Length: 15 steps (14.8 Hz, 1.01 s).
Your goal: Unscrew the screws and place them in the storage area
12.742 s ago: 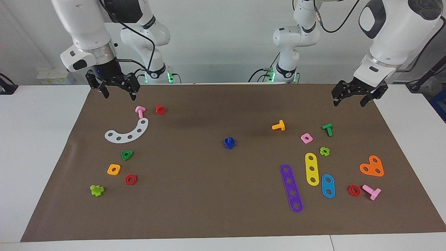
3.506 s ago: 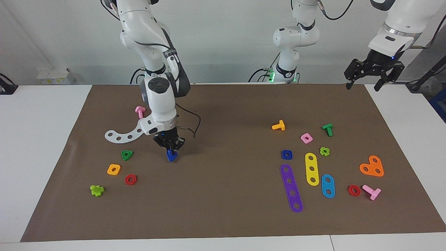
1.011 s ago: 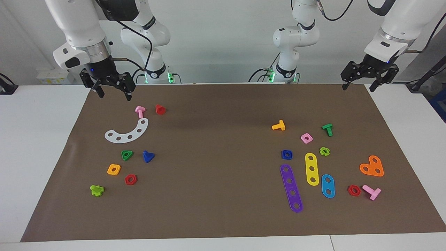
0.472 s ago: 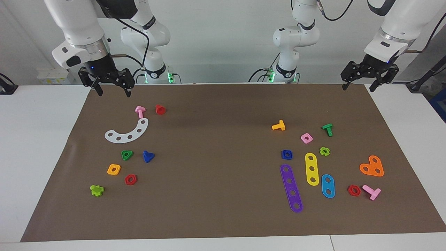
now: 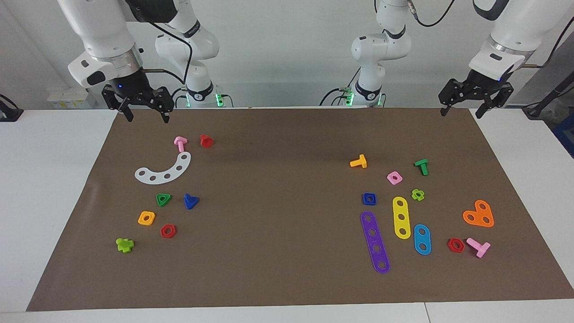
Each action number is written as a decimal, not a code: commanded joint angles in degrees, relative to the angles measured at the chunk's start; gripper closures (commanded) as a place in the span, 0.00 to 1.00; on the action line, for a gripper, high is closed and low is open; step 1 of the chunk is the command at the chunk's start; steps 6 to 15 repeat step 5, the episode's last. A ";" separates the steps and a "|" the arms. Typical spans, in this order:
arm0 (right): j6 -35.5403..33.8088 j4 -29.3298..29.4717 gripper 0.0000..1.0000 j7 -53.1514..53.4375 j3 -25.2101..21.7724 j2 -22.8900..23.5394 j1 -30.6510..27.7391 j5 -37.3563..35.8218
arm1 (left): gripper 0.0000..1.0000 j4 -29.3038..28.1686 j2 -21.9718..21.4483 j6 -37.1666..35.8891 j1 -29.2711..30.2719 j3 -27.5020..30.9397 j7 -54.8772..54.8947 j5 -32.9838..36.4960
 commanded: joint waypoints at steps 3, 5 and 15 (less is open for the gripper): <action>-1.09 -0.27 0.00 -0.25 0.11 -0.74 -0.32 1.08 | 0.00 -1.82 -1.80 -0.29 0.33 -0.23 -0.16 0.79; -1.09 -0.36 0.00 -0.34 0.11 -0.74 -0.32 1.08 | 0.00 -1.82 -1.80 -0.29 0.41 -0.23 -0.16 0.79; -1.09 -0.36 0.00 -0.34 0.11 -0.74 -0.32 1.08 | 0.00 -1.82 -1.80 -0.29 0.41 -0.23 -0.16 0.79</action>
